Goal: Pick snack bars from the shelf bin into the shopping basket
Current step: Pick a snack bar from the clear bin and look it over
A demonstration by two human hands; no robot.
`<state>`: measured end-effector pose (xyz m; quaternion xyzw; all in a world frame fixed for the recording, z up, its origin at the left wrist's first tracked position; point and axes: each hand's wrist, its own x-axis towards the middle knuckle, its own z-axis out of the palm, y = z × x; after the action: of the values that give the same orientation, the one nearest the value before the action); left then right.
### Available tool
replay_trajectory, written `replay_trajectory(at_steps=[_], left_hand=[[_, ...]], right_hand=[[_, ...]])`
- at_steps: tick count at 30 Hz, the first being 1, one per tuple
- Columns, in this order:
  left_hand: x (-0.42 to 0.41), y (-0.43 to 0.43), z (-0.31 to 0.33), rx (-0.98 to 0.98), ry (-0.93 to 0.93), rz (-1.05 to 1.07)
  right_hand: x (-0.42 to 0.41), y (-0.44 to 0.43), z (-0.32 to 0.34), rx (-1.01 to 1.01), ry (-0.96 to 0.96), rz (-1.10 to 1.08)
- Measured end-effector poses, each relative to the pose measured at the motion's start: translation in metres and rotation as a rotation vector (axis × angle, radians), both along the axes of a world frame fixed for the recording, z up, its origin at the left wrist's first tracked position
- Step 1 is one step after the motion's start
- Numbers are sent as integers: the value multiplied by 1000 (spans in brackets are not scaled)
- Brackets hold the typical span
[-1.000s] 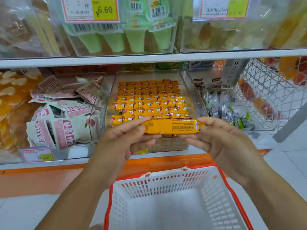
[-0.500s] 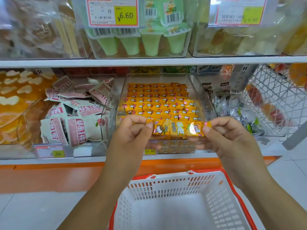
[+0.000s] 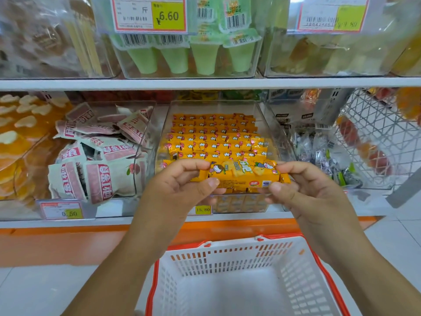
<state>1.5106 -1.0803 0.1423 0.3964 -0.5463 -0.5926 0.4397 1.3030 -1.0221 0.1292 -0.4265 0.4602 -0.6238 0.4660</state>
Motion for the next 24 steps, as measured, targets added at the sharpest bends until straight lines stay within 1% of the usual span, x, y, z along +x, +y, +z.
replay_trajectory(at_steps=[4, 10, 13, 19, 21, 24], left_hand=[[0, -1, -2, 34, 48, 5], [1, 1, 0, 54, 71, 13], [0, 1, 0, 67, 83, 21], [9, -1, 1, 94, 148, -81], [10, -2, 0, 68, 135, -40], [8, -4, -3, 34, 55, 46]], right_hand=[[-2, -1, -1, 7, -71, 27], [-3, -3, 2, 46, -260, 16], [-1, -3, 3, 70, -291, 23], [-4, -2, 5, 105, -290, 74], [-3, -2, 6, 99, -277, 55], [-2, -4, 1, 86, -171, 11]])
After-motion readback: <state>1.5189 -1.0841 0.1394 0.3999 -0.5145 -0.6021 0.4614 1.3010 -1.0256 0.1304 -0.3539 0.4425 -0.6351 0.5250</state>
